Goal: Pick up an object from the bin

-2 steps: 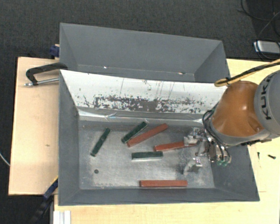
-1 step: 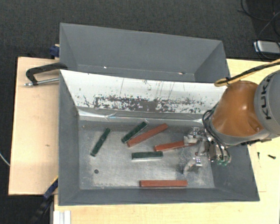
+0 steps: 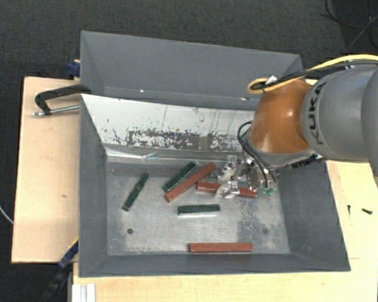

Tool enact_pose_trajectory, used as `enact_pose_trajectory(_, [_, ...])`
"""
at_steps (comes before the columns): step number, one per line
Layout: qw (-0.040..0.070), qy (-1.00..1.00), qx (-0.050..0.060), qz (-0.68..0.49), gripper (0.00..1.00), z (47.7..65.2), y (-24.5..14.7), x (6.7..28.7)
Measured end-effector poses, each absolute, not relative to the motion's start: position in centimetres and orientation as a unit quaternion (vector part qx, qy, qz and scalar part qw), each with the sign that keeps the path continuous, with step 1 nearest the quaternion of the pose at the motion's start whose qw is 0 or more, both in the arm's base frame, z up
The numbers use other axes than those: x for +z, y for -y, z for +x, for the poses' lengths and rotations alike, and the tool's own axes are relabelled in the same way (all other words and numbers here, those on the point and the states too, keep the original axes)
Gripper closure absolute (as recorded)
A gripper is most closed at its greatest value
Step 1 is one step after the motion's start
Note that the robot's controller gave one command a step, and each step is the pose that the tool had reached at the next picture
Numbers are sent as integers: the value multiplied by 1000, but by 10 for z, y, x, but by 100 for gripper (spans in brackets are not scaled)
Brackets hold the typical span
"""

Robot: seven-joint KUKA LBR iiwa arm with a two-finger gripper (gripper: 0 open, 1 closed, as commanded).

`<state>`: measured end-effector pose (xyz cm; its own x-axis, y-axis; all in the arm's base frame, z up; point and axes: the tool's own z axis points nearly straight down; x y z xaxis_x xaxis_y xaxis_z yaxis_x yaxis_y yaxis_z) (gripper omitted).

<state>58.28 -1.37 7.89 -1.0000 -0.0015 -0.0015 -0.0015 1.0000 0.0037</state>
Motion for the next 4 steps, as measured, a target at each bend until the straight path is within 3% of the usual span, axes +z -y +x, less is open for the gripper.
enact_pose_trajectory(2, [1,-1000,2,0,100,583,14,80])
enact_pose_trajectory(3, [6,-1000,0,-10,100,560,-3,114])
enact_pose_trajectory(4, [3,-1000,1,-11,100,574,-14,225])
